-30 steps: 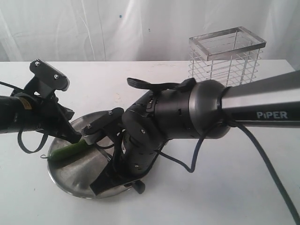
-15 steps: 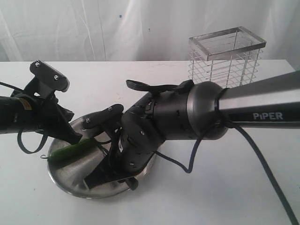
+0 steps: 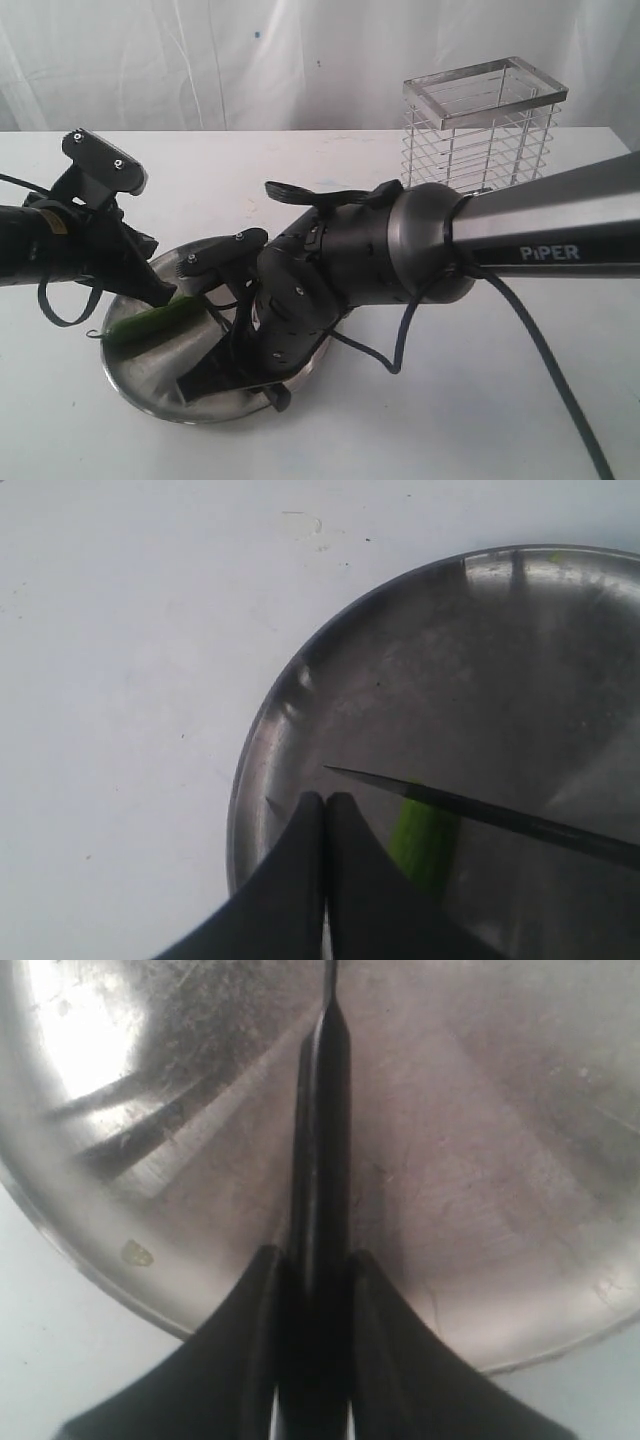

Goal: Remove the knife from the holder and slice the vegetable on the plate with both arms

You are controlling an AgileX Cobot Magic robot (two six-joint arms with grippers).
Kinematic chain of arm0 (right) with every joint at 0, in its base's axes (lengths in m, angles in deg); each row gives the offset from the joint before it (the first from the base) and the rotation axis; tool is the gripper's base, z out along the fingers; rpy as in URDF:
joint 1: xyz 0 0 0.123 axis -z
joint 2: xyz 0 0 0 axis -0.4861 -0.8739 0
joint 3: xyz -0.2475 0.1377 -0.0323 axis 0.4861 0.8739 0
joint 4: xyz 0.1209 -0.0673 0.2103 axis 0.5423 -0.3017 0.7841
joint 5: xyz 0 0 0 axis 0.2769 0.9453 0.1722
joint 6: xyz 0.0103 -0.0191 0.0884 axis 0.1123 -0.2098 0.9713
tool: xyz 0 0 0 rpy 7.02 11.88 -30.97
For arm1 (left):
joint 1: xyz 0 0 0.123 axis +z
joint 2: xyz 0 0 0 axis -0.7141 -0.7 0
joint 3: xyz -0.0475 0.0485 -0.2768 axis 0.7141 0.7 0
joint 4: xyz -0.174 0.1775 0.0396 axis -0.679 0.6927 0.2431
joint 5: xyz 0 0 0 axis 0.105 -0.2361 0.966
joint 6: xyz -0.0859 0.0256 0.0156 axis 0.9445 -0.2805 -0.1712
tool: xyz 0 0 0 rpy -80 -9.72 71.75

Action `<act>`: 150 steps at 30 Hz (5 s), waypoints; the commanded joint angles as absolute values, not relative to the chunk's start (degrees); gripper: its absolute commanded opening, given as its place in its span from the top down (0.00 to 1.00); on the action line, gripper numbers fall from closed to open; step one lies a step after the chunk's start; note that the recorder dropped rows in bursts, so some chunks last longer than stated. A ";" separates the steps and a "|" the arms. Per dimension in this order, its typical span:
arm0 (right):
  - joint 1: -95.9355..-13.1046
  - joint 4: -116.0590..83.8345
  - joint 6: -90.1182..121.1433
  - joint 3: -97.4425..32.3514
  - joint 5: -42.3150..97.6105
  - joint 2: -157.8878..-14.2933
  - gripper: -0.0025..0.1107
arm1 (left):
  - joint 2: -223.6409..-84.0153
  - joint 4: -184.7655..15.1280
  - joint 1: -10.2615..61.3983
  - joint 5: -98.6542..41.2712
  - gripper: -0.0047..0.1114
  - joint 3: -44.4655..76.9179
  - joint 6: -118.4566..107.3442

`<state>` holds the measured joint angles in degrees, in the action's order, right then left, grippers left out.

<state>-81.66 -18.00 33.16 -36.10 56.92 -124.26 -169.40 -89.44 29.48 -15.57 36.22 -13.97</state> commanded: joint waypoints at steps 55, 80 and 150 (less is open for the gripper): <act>-85.01 -25.32 48.57 -36.28 52.73 -125.38 0.98 | -168.80 -90.70 29.55 -17.65 0.96 36.30 -12.77; -85.01 -27.68 51.13 -36.28 53.23 -125.39 0.98 | -168.80 -90.70 29.55 -17.54 0.96 36.30 -12.24; -85.64 -27.06 46.82 -36.28 54.46 -126.84 0.98 | -166.40 -98.11 35.44 -33.92 0.96 10.11 -22.02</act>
<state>-85.60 -26.50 47.72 -36.10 54.24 -126.88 -168.91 -102.52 35.48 -34.33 10.76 -13.39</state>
